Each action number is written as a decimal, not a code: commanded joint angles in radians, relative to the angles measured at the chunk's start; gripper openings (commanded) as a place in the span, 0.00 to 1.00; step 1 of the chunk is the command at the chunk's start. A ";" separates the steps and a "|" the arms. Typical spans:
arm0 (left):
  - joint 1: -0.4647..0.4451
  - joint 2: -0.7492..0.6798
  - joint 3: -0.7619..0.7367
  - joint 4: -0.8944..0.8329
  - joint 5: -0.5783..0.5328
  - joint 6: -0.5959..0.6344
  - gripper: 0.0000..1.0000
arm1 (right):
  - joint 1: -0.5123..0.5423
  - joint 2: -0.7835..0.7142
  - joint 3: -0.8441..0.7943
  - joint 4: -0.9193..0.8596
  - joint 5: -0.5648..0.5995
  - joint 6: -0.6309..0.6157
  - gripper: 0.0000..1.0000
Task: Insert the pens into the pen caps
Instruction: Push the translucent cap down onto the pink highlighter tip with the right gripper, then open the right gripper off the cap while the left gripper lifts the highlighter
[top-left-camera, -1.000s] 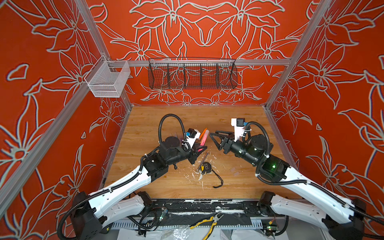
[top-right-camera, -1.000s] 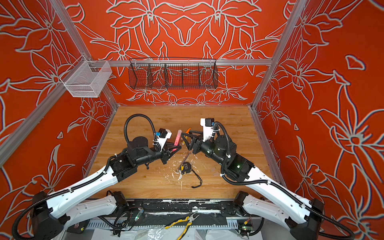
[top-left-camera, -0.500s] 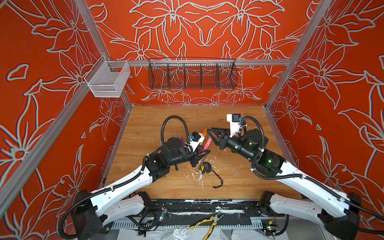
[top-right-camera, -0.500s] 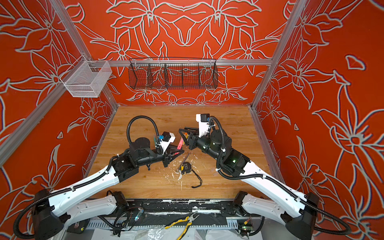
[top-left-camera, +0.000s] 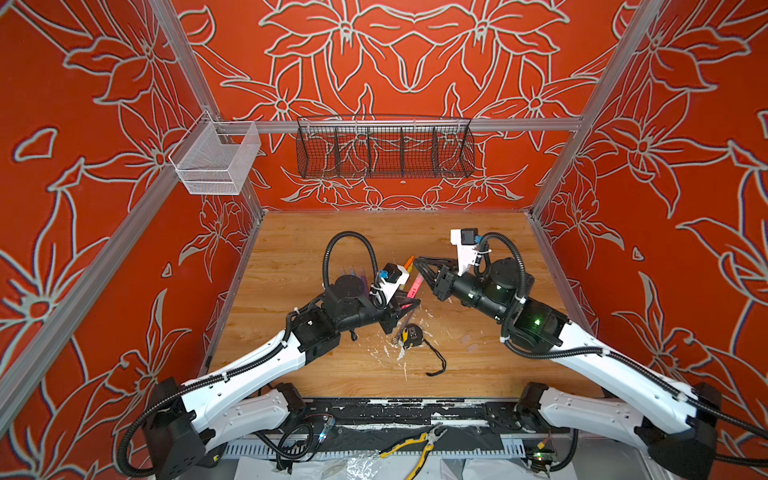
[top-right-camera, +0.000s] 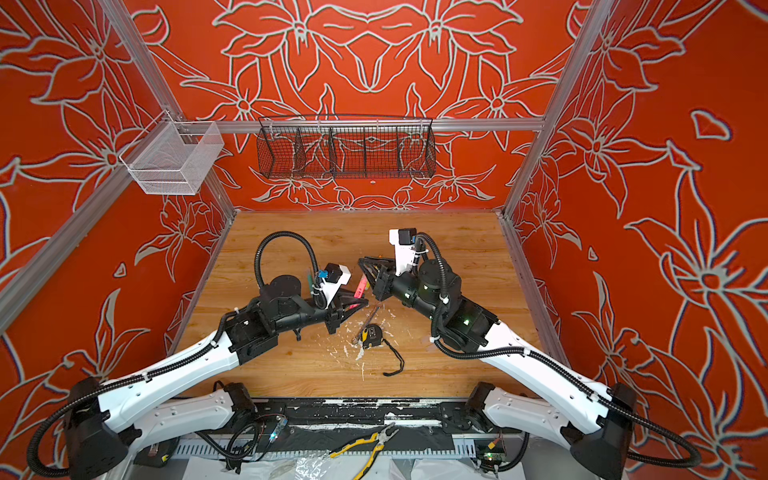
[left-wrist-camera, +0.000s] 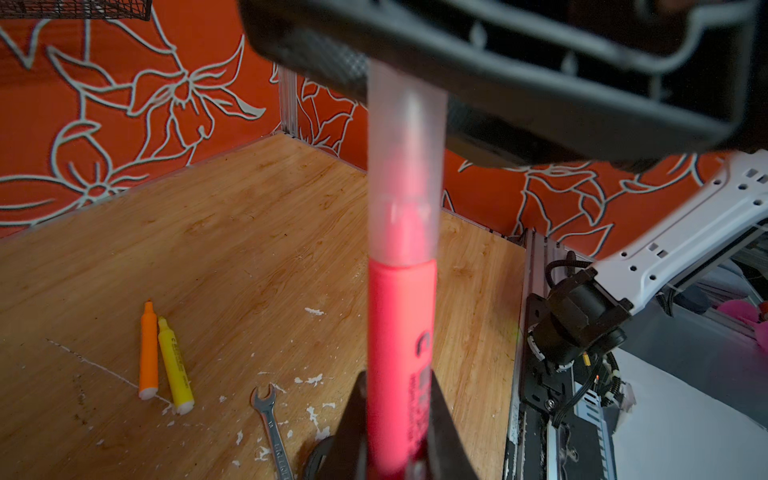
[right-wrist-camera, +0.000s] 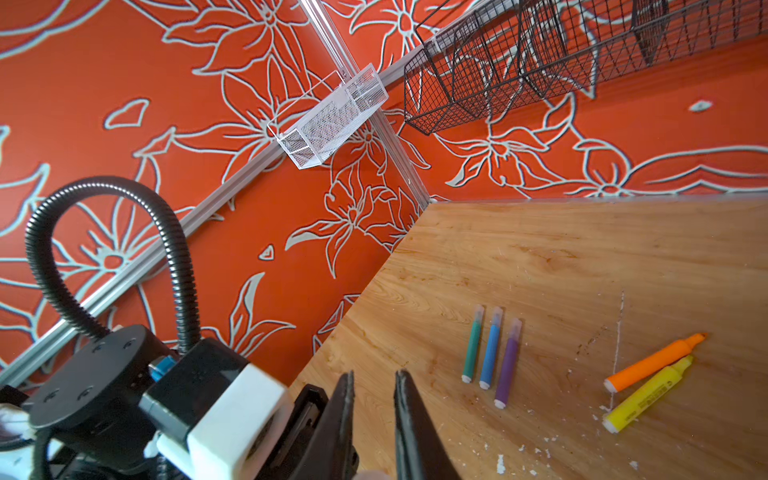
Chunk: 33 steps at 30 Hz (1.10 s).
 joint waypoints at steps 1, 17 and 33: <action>-0.006 0.000 0.027 0.032 -0.004 0.000 0.00 | 0.005 0.003 -0.017 -0.004 -0.005 0.009 0.12; -0.006 0.028 0.065 0.005 -0.065 -0.056 0.00 | 0.027 -0.032 -0.128 0.033 -0.011 0.028 0.21; -0.006 0.014 0.057 0.016 -0.075 -0.056 0.00 | 0.033 -0.018 -0.135 0.053 -0.011 0.052 0.09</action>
